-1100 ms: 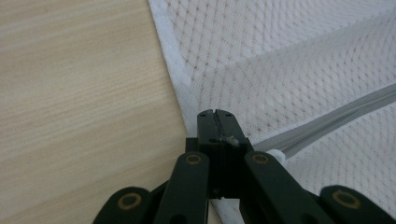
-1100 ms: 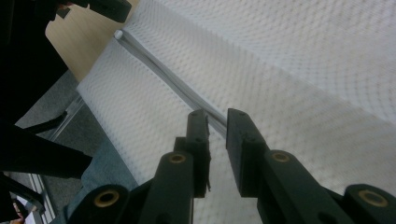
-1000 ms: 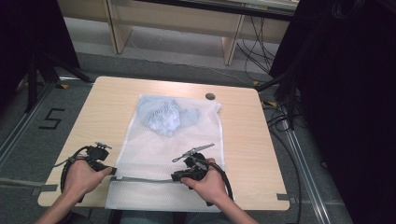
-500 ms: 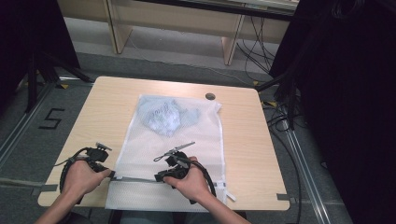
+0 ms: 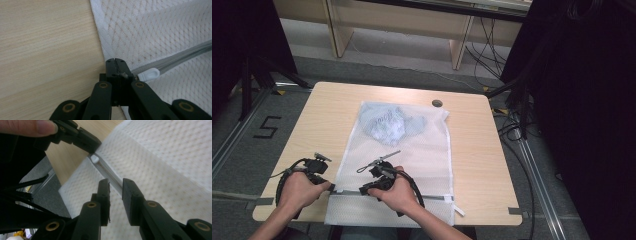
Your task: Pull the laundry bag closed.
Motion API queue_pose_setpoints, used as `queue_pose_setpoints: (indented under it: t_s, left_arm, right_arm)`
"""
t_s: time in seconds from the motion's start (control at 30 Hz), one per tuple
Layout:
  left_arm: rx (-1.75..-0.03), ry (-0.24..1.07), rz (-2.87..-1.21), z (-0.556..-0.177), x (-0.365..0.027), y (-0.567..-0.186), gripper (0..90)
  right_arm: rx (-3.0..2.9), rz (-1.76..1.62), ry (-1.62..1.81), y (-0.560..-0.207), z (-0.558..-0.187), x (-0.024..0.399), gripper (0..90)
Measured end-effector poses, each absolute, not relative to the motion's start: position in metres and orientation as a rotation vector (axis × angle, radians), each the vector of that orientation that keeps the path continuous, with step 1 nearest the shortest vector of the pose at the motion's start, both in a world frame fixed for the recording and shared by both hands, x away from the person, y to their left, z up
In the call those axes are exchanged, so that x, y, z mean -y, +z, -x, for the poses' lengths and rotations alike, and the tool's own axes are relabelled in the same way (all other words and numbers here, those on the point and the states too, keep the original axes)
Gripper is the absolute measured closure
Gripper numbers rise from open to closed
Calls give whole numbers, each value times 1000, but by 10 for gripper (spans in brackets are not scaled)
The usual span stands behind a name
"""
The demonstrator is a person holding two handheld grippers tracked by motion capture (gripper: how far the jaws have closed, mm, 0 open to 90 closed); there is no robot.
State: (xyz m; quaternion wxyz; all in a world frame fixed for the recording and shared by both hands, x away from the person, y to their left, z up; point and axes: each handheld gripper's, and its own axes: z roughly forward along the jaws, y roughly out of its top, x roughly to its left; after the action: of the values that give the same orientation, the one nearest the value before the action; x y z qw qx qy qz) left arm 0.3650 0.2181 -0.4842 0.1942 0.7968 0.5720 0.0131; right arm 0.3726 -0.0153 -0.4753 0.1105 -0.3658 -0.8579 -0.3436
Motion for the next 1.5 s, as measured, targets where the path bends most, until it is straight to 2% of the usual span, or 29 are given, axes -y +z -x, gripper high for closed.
queue_pose_setpoints:
  t_s: [0.57,1.0,1.13,1.37,1.5]
  left_arm:
    - [-1604,36,-2234,-365,-217,-485,895]
    - [-1617,44,-2212,-365,-216,-486,896]
    - [-1616,43,-2210,-365,-217,-486,895]
    - [-1614,43,-2212,-365,-217,-486,896]
    - [-1596,32,-2237,-365,-218,-485,897]
  right_arm:
    - [2494,1025,-974,-483,-379,-28,754]
    - [2494,1039,-943,-492,-384,-45,758]
    - [2477,1040,-940,-494,-385,-47,778]
    - [2481,1024,-912,-496,-386,-53,863]
    - [2478,1041,-890,-497,-386,-52,867]
